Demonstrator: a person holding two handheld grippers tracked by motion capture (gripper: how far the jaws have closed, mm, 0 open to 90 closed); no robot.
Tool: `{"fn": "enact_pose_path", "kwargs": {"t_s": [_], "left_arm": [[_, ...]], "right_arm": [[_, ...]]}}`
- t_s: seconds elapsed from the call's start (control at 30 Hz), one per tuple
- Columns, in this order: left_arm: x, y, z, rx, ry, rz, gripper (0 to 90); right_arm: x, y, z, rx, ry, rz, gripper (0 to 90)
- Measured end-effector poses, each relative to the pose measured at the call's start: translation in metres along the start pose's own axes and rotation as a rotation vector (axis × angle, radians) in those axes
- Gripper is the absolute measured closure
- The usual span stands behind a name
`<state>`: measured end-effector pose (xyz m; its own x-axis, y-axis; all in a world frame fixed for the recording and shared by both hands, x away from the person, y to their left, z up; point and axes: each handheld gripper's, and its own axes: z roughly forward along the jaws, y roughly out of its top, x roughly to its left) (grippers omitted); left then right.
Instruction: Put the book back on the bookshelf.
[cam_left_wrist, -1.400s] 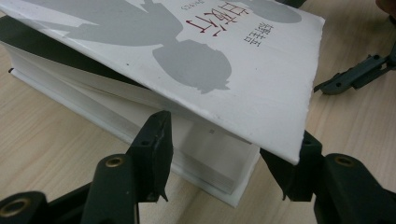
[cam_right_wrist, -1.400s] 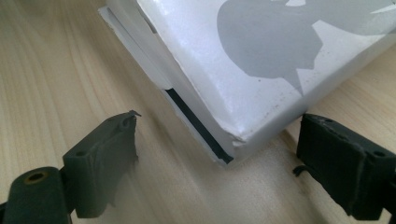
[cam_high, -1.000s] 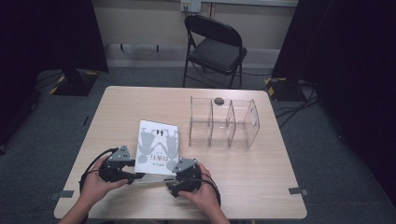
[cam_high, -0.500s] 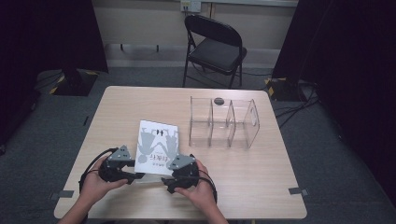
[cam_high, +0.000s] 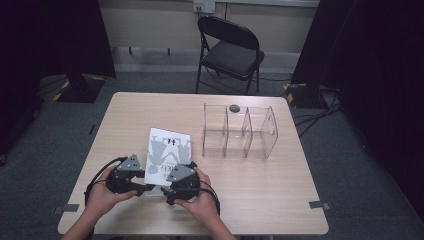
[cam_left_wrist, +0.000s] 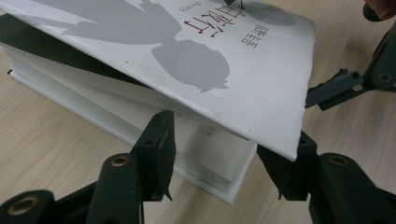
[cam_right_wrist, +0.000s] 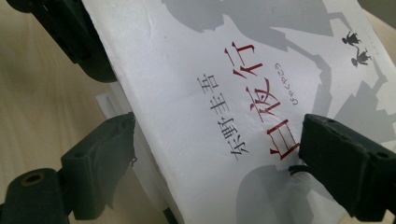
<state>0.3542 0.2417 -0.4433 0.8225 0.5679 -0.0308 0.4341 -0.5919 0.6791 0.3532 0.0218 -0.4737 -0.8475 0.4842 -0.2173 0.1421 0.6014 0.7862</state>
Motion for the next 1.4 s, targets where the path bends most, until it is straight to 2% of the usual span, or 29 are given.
{"fn": "enact_pose_path", "kwargs": {"t_s": [0.13, 0.3, 0.43, 0.93, 1.03, 1.1, 1.13, 1.17, 1.27, 1.3, 1.33, 1.37, 1.4], "left_arm": [[-0.001, 0.004, -0.002, 0.026, 0.009, 0.020, 48.3], [-0.001, 0.004, -0.002, 0.013, 0.013, 0.019, 48.5], [-0.002, 0.005, -0.003, 0.026, 0.011, 0.020, 48.5], [-0.001, 0.005, -0.003, 0.025, 0.009, 0.020, 48.6], [-0.001, 0.005, -0.003, 0.021, 0.010, 0.019, 48.6], [-0.002, 0.005, -0.002, 0.012, 0.014, 0.018, 48.6], [-0.002, 0.006, -0.003, 0.016, 0.016, 0.019, 48.6], [-0.001, 0.005, -0.002, 0.014, 0.013, 0.019, 48.6], [0.000, 0.006, -0.004, -0.011, 0.000, 0.014, 48.5], [0.000, 0.007, -0.005, -0.002, 0.006, 0.031, 48.4], [-0.001, 0.007, -0.004, -0.001, -0.001, 0.039, 46.5], [-0.002, 0.007, -0.003, -0.021, 0.002, 0.041, 43.6], [-0.002, 0.006, -0.003, -0.018, -0.008, 0.064, 39.1]], "right_arm": [[0.002, -0.001, 0.000, -0.010, -0.018, -0.006, 9.6], [0.003, -0.002, 0.000, -0.007, -0.025, -0.022, 9.8], [0.003, -0.001, 0.001, -0.005, -0.030, -0.034, 9.4], [0.005, -0.003, 0.002, -0.014, -0.043, -0.040, 9.4], [0.005, -0.003, 0.003, -0.011, -0.061, -0.048, 9.4], [0.007, -0.003, 0.006, -0.007, -0.086, -0.078, 9.8], [0.006, -0.004, 0.007, -0.006, -0.093, -0.097, 10.9], [0.005, -0.004, 0.006, -0.011, -0.098, -0.099, 16.3], [-0.001, -0.006, 0.002, -0.049, -0.084, -0.063, 22.7], [0.000, -0.007, -0.001, -0.058, -0.092, -0.054, 26.2], [0.001, -0.006, -0.003, -0.057, -0.095, -0.071, 30.2], [0.002, -0.004, -0.005, -0.048, -0.093, -0.095, 33.6], [0.002, -0.002, -0.007, -0.040, -0.092, -0.101, 36.0]]}}
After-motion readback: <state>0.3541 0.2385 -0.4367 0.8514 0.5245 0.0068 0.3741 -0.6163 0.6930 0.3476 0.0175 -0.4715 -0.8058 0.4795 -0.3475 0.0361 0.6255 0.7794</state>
